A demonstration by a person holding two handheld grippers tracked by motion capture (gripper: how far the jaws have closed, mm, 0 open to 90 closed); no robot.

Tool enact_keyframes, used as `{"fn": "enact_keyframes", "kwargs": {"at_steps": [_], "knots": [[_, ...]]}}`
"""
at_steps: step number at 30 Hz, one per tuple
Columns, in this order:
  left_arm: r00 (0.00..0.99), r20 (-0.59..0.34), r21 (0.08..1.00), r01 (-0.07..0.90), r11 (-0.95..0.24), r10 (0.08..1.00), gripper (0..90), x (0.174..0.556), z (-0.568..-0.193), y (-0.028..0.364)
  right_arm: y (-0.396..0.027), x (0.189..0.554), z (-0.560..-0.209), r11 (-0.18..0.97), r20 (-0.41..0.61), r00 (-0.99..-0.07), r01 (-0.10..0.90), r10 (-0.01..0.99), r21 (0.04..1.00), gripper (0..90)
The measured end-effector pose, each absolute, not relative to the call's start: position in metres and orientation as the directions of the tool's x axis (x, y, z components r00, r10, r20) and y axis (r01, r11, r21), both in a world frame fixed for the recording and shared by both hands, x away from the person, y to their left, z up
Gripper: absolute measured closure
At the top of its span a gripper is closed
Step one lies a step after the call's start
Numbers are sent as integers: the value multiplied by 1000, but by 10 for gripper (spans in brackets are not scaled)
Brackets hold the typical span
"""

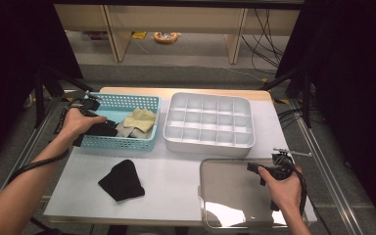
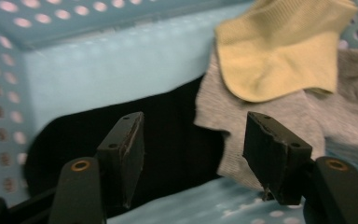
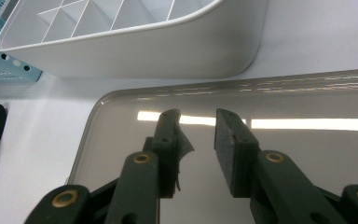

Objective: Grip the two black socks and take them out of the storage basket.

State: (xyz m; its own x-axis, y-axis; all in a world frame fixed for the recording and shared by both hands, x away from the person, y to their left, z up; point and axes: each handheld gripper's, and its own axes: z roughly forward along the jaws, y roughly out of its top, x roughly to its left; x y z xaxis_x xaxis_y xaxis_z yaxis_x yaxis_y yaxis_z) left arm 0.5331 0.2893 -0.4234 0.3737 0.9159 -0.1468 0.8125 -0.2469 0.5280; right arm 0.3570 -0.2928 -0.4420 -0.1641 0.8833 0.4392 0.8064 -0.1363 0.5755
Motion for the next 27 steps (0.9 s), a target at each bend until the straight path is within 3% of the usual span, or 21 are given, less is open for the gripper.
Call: {"fn": "enact_keyframes", "kwargs": {"at_steps": [12, 16, 27], "knots": [[432, -160, 506, 808, -302, 888, 335, 540, -427, 264, -294, 358, -444, -125, 432, -179, 800, 884, 587, 700], [406, -177, 495, 824, -275, 897, 325, 542, -431, 256, -294, 358, -444, -125, 435, -181, 800, 882, 586, 699], [487, -180, 462, 809, -363, 855, 269, 545, -438, 234, -293, 358, -443, -130, 440, -176, 804, 881, 581, 693]]}}
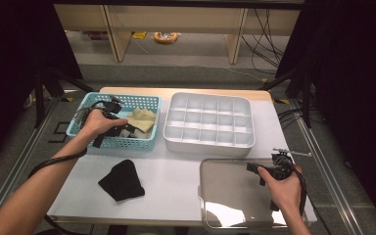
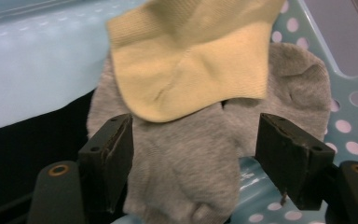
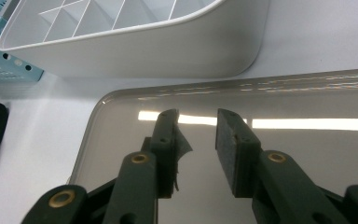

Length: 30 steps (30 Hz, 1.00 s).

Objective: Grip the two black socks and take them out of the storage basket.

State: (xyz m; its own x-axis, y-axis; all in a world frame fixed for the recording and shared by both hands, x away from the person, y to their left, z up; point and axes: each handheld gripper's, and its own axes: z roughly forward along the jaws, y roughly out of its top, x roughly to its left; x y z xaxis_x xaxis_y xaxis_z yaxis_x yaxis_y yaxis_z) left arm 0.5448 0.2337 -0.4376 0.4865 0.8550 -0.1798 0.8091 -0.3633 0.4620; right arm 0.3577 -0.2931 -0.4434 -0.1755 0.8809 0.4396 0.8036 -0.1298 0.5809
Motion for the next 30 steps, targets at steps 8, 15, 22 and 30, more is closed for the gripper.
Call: {"fn": "enact_keyframes", "kwargs": {"at_steps": [8, 15, 22, 30], "knots": [[492, -179, 410, 824, -391, 852, 462, 543, -438, 216, -293, 358, -443, -129, 440, -177, 804, 881, 581, 693], [508, -164, 387, 822, -418, 846, 683, 544, -437, 210, -293, 356, -442, -139, 447, -163, 810, 880, 569, 693], [518, -155, 353, 824, -443, 841, 866, 545, -437, 208, -293, 357, -442, -137, 443, -163, 809, 882, 571, 692], [514, -161, 373, 822, -431, 842, 891, 545, -433, 207, -294, 357, -444, -127, 433, -179, 799, 884, 588, 692]]}}
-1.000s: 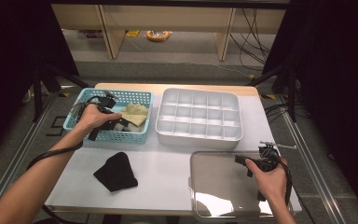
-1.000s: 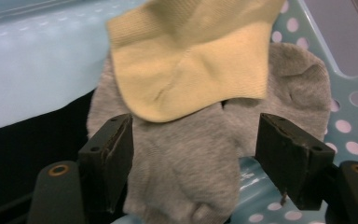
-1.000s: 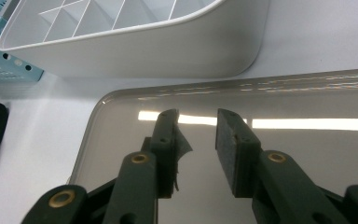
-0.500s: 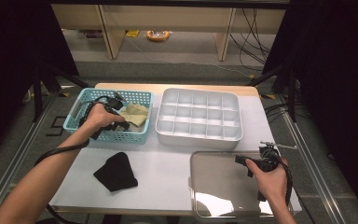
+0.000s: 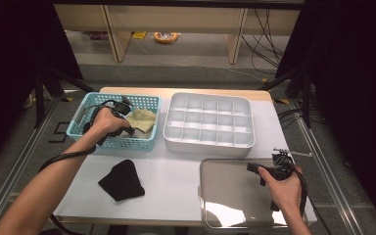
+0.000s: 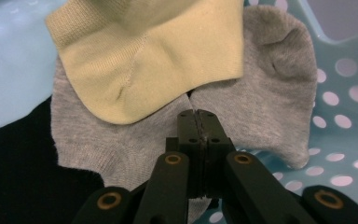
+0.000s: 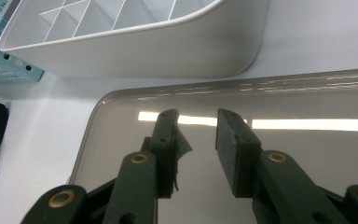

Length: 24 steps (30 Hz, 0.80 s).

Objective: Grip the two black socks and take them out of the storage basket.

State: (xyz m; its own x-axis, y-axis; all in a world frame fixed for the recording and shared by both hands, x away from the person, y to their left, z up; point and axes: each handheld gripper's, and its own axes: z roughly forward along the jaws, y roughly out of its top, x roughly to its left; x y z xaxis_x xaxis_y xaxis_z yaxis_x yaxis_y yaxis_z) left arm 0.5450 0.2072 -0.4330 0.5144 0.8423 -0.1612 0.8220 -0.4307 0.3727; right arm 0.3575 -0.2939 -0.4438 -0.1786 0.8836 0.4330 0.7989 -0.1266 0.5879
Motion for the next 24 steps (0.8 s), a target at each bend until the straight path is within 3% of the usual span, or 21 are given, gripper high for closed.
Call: {"fn": "enact_keyframes", "kwargs": {"at_steps": [14, 15, 16, 17, 20, 22, 24], "knots": [[507, -179, 390, 823, -412, 843, 895, 544, -425, 210, -293, 358, -444, -127, 433, -177, 800, 884, 586, 693], [511, -191, 397, 821, -410, 838, 896, 544, -424, 209, -288, 355, -440, -189, 481, -107, 829, 870, 526, 693], [515, -204, 402, 819, -409, 832, 896, 543, -422, 207, -291, 355, -440, -154, 453, -140, 819, 881, 553, 693], [523, -210, 408, 815, -412, 826, 896, 543, -419, 205, -287, 354, -438, -203, 496, -92, 837, 864, 509, 693], [556, -207, 434, 790, -434, 805, 896, 542, -412, 198, -287, 354, -438, -205, 498, -91, 836, 863, 509, 692], [568, -216, 444, 782, -438, 794, 896, 541, -408, 193, -292, 356, -441, -140, 440, -159, 808, 884, 573, 692], [586, -210, 456, 767, -452, 783, 896, 539, -403, 190, -290, 355, -440, -181, 479, -118, 828, 870, 531, 692]]}}
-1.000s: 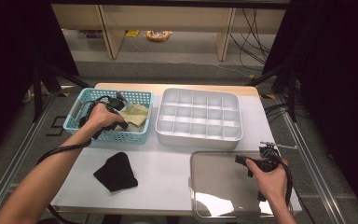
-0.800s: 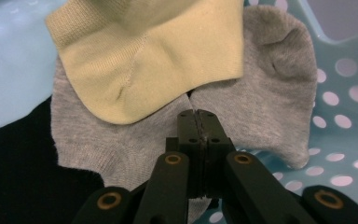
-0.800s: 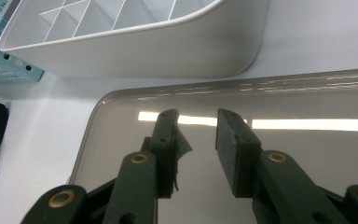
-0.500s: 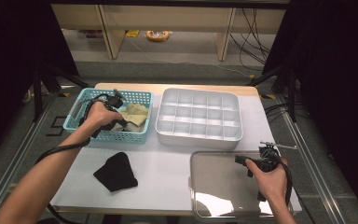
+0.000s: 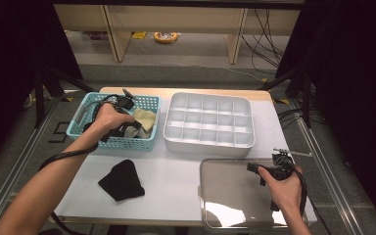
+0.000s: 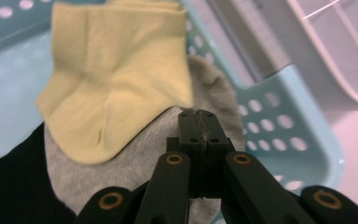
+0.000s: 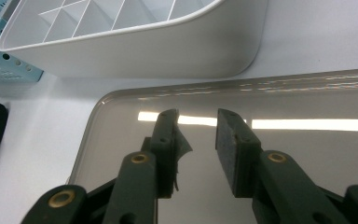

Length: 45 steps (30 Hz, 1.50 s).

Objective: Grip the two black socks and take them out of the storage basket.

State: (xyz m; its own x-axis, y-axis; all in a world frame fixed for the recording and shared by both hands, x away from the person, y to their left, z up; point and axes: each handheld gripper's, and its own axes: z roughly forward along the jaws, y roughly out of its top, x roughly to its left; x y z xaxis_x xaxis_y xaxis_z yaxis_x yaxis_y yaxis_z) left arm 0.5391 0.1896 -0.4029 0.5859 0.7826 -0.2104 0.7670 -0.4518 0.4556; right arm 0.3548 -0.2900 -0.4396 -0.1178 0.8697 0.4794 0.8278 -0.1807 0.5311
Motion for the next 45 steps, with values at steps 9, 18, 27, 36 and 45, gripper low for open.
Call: {"fn": "enact_keyframes", "kwargs": {"at_steps": [9, 18, 27, 36, 45], "knots": [[624, -229, 469, 743, -477, 747, 896, 537, -396, 181, -292, 356, -442, -137, 438, -162, 807, 884, 575, 692], [635, -271, 464, 745, -480, 723, 893, 534, -401, 180, -287, 355, -438, -203, 494, -91, 837, 865, 509, 691], [628, -285, 491, 745, -452, 724, 777, 536, -398, 188, -291, 356, -440, -151, 452, -147, 816, 880, 559, 687], [526, -172, 515, 769, -379, 833, 547, 543, -395, 222, -288, 356, -441, -172, 471, -133, 817, 872, 550, 684], [379, -123, 489, 827, -277, 917, 454, 552, -414, 254, -288, 356, -441, -169, 475, -136, 820, 869, 546, 682]]}}
